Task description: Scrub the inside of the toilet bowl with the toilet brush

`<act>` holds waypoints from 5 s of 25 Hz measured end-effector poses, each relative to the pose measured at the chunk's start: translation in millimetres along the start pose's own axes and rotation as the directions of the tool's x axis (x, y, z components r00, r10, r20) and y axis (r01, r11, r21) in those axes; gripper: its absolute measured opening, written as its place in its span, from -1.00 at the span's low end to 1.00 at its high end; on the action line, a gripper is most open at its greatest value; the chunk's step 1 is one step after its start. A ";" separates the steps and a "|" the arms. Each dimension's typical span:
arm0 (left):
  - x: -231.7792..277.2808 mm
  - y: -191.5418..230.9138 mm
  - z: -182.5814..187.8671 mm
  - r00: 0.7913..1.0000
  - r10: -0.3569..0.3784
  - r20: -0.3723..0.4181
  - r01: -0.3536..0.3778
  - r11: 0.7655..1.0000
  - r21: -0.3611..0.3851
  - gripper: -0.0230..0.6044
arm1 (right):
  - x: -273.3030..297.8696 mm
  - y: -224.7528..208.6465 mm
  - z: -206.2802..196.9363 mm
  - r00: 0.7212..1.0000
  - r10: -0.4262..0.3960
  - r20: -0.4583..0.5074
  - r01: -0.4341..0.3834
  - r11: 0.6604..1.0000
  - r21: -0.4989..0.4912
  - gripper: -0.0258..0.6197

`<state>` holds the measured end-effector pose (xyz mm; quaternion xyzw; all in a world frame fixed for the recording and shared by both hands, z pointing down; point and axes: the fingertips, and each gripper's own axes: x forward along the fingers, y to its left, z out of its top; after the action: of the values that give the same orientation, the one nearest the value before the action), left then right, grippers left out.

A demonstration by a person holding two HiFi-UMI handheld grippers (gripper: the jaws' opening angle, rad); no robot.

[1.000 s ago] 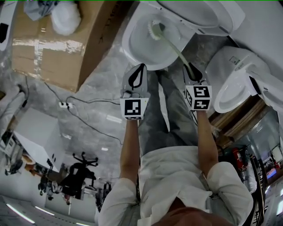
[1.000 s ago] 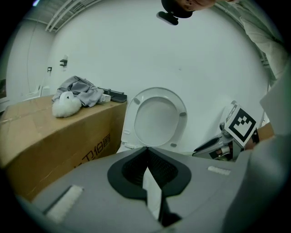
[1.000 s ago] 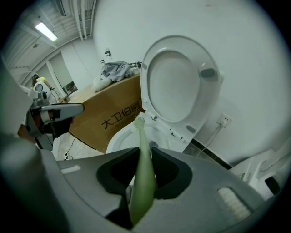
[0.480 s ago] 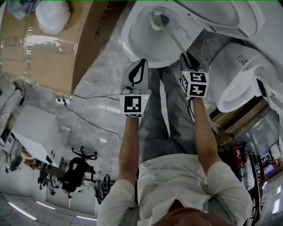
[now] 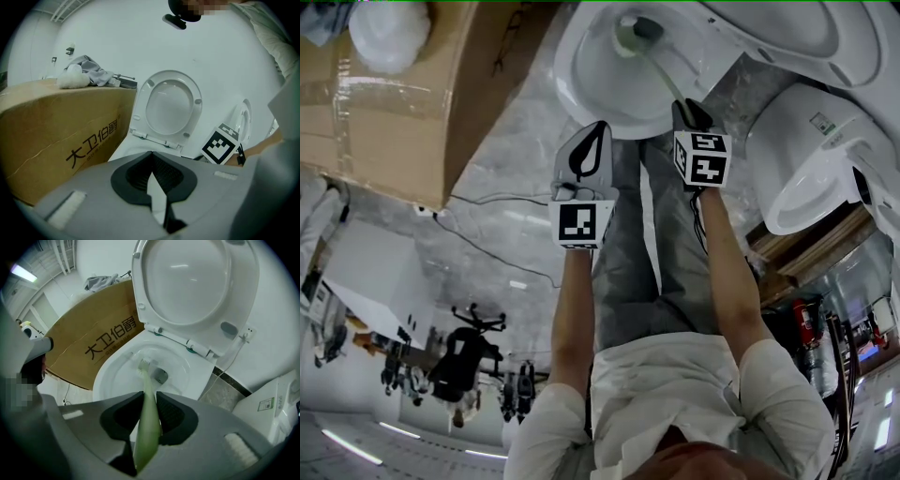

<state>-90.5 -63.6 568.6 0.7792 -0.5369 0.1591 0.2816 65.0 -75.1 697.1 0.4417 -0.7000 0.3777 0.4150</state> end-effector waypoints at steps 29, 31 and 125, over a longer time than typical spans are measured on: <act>-7.7 -0.3 -24.4 1.000 0.001 -0.026 -0.003 0.999 -0.050 -0.87 | -10.0 58.7 -40.7 0.979 0.088 -0.182 -0.158 0.894 -0.420 -0.64; -6.9 -0.8 -22.5 1.000 -0.002 -0.014 0.002 0.999 -0.049 -0.87 | -11.7 59.6 -43.3 0.979 0.078 -0.189 -0.161 0.864 -0.476 -0.63; 12.0 3.6 -22.9 0.996 -0.061 -0.058 0.056 0.995 -0.085 -0.87 | 31.5 -93.1 85.0 0.926 -0.200 -0.320 0.051 0.906 -0.420 -0.63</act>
<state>-88.1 -59.6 594.3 0.7769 -0.5112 0.1519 0.3347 122.5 -191.1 709.5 0.3155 -0.6456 0.2707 0.6406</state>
